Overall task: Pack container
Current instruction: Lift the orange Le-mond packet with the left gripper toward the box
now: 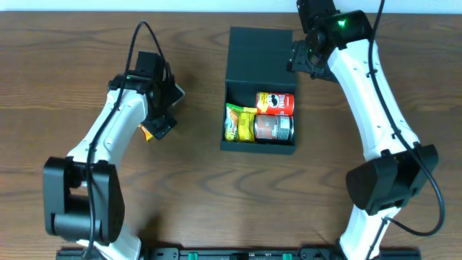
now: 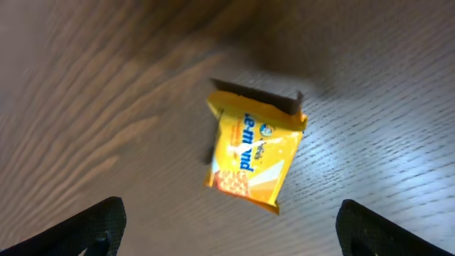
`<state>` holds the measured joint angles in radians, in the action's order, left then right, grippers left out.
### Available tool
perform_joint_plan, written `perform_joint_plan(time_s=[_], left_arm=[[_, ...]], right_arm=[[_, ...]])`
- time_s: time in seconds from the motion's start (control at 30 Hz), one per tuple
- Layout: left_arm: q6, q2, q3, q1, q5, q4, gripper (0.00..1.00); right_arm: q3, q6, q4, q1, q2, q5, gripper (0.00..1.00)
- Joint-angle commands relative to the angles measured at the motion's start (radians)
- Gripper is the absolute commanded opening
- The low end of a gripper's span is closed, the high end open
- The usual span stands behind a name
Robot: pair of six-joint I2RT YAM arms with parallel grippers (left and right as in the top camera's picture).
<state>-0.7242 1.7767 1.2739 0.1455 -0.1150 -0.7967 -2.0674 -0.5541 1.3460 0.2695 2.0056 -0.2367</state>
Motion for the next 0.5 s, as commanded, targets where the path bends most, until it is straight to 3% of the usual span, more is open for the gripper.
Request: perform_joint_plan(time_s=[0.0,0.47], left_arm=[[-0.069,0.058,-0.003,-0.005,0.020,0.001,0.95],[-0.064,0.215,-0.003,-0.016,0.070,0.027,0.96]], right_arm=[[-0.020,0.023,0.000,-0.008,0.001,-0.027,0.86],[-0.020,0.073,0.003,-0.008,0.001,-0.029,0.88]])
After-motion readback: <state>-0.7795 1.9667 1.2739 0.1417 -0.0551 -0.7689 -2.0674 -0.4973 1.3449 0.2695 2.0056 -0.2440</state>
